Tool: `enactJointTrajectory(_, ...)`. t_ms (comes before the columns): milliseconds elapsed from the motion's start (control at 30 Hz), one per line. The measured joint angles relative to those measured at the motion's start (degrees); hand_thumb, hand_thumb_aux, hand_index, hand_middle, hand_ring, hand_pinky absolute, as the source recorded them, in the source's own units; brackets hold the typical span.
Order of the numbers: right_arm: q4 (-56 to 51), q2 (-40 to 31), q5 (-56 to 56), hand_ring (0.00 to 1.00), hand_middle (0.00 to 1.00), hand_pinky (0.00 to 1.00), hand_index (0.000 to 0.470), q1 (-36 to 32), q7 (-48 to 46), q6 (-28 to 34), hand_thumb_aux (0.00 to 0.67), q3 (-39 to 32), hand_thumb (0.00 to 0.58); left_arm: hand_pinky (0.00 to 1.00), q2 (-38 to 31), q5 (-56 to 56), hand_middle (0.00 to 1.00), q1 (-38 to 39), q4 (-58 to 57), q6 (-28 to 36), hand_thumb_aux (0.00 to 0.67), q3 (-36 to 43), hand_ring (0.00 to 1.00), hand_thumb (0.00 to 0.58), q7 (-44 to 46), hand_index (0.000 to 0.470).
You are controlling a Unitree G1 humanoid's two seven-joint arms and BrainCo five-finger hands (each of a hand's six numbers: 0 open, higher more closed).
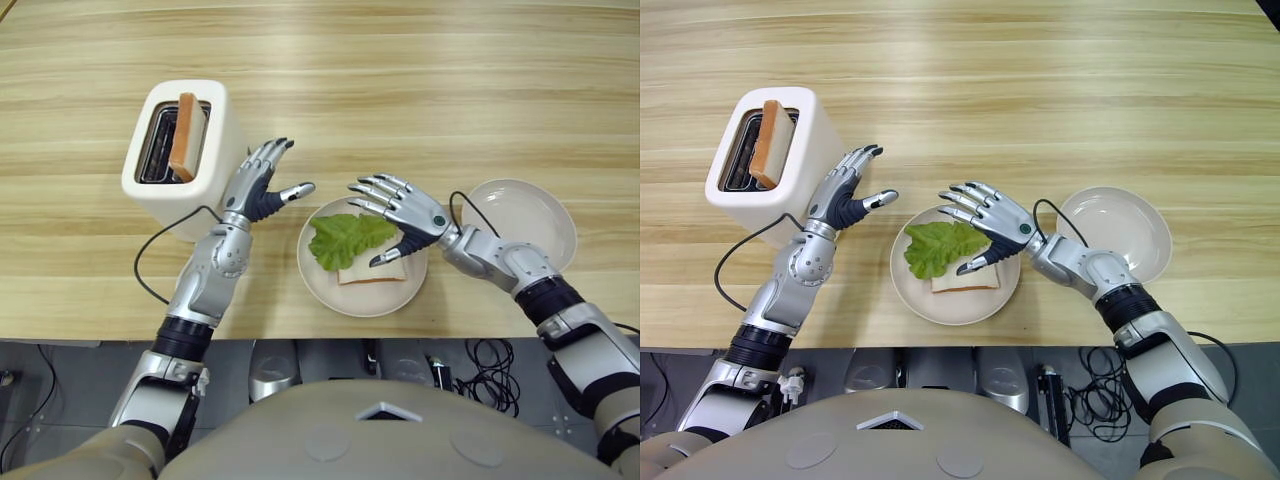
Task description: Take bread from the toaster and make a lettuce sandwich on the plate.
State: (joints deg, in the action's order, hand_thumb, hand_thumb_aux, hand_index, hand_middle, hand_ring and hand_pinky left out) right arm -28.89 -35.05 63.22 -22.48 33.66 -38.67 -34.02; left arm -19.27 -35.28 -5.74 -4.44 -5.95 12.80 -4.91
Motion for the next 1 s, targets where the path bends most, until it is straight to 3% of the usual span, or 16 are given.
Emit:
enactJointTrajectory(267,-1.7,0.7,2.1,0.0,0.0,0.0,0.0,0.0,0.3,0.7,0.0,-3.1,0.0,0.0,0.0,-0.1,0.0,-0.2,-0.1,0.1,0.0,0.3,0.0,0.0,0.0,0.0)
enactJointTrajectory(300,-2.0,0.8,2.3,0.0,0.0,0.0,0.074,0.0,0.3,0.7,0.108,-3.4,0.172,0.0,0.0,-0.2,0.0,-0.3,-0.3,0.1,0.0,0.4,0.0,0.0,-0.1,0.0)
enactJointTrajectory(333,-2.1,0.9,2.5,0.0,0.0,0.0,0.231,0.0,0.3,0.7,0.336,-3.6,0.436,0.0,0.0,-0.2,0.0,-0.4,-0.5,0.1,0.0,0.4,0.0,0.0,-0.1,0.0)
enactJointTrajectory(400,-2.1,0.9,2.5,0.0,0.0,0.0,0.258,0.0,0.3,0.7,0.376,-3.7,0.468,0.0,0.0,-0.2,0.0,-0.5,-0.8,0.1,0.0,0.4,0.0,0.0,-0.1,0.0)
enactJointTrajectory(433,-2.1,0.9,2.5,0.0,0.0,0.0,0.308,0.0,0.3,0.7,0.449,-3.7,0.517,0.0,0.0,-0.2,0.0,-0.5,-0.9,0.1,0.0,0.4,0.0,0.0,-0.1,0.0)
enactJointTrajectory(533,-2.1,0.9,2.5,0.0,0.0,0.0,0.341,0.0,0.4,0.6,0.497,-3.8,0.541,0.0,0.0,-0.2,0.0,-0.5,-1.2,0.1,0.0,0.4,0.0,0.0,-0.2,0.0)
enactJointTrajectory(1000,-1.9,1.0,1.3,0.0,0.0,0.0,0.363,0.2,0.6,0.6,0.528,-3.7,0.554,0.0,0.0,-0.2,0.0,-0.5,-1.6,0.1,0.0,0.5,0.0,0.0,-0.2,0.0)
